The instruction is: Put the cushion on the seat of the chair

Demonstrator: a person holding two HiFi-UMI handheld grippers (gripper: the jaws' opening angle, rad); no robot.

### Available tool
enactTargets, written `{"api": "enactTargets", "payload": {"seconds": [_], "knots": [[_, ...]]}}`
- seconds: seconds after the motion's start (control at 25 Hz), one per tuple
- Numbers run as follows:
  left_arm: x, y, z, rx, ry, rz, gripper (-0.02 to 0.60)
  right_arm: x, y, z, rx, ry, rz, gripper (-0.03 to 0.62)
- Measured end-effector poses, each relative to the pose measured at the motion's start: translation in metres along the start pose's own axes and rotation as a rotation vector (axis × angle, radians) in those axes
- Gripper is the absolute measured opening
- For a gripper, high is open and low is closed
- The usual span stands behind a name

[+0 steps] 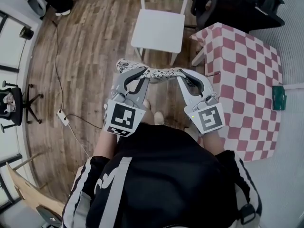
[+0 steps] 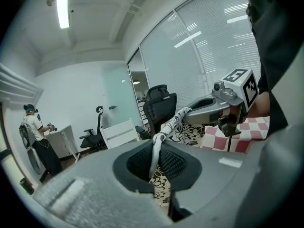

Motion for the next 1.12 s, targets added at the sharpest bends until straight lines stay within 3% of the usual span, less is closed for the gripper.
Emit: {"api": "enactTargets", "payload": {"seconds": [0.52,1.12], "knots": [[-0.024,-0.004,0.035,0.022,0.018,0.007,0.015,0.027,0.004,0.024,-0.001,0.024,-0.011,0.015],[-0.097,-0.007,0.122,0.030,0.085,0.029,0.015,0.098,0.011,0.103,-0.021,0.075,-0.013,0.015]]}}
Point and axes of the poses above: the fingertips, and each gripper's own axes: z forward along the fingers, x to its right, y out of its underside, the point moved 4 cm from there along -z, backward along the fingers, and after that the axes turned 1 degree about -x, right-handed, at the moved point
